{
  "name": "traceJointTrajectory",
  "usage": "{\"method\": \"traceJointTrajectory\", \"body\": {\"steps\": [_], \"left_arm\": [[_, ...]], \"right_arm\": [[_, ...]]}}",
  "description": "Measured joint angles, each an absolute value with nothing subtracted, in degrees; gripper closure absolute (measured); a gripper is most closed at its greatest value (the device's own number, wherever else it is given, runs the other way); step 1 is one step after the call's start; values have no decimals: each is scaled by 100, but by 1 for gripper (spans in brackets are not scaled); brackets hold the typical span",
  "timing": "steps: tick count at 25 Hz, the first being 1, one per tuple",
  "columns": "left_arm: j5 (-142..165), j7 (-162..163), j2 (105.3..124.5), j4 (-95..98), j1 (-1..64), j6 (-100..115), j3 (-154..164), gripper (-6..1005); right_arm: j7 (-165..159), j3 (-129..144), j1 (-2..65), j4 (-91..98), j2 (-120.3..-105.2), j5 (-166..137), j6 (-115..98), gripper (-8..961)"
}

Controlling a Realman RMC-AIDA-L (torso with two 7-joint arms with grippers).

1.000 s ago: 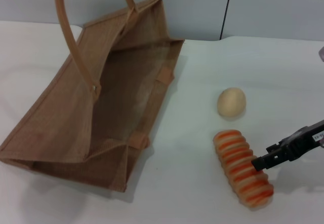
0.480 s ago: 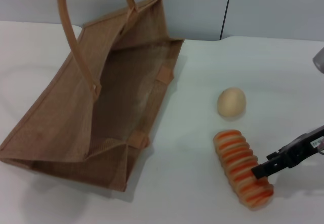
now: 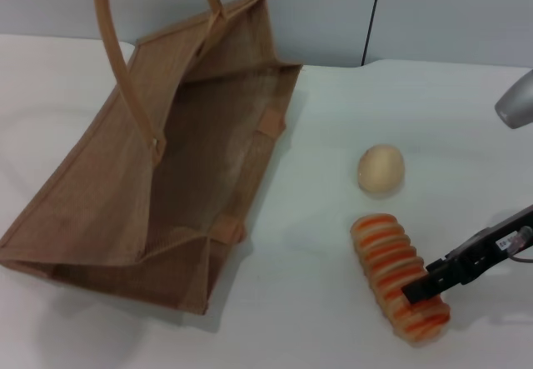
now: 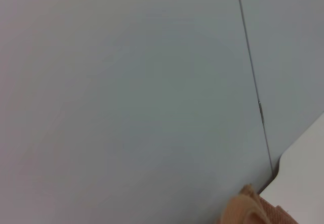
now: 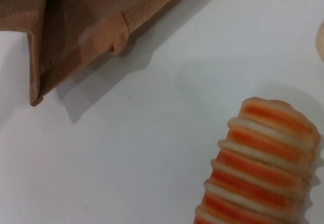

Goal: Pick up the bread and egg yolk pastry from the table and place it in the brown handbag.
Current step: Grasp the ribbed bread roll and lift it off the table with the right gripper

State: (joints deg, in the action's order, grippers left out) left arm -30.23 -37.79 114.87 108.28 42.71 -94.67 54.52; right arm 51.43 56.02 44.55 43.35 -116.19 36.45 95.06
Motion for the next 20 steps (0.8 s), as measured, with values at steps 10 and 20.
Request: {"method": "traceJointTrajectory", "body": {"steps": [10,20], "left_arm": [[-3024,-3779,11495,10808,4267,-9447,5458,884],[-3023,-3779,11496,10664,4272,-9439,5458,884]], "right_arm": [[5198,5676,4632,3905,-11619,3635,9283,186],[5189,5722,4702,3739,-11602,3594,9174,190]]}}
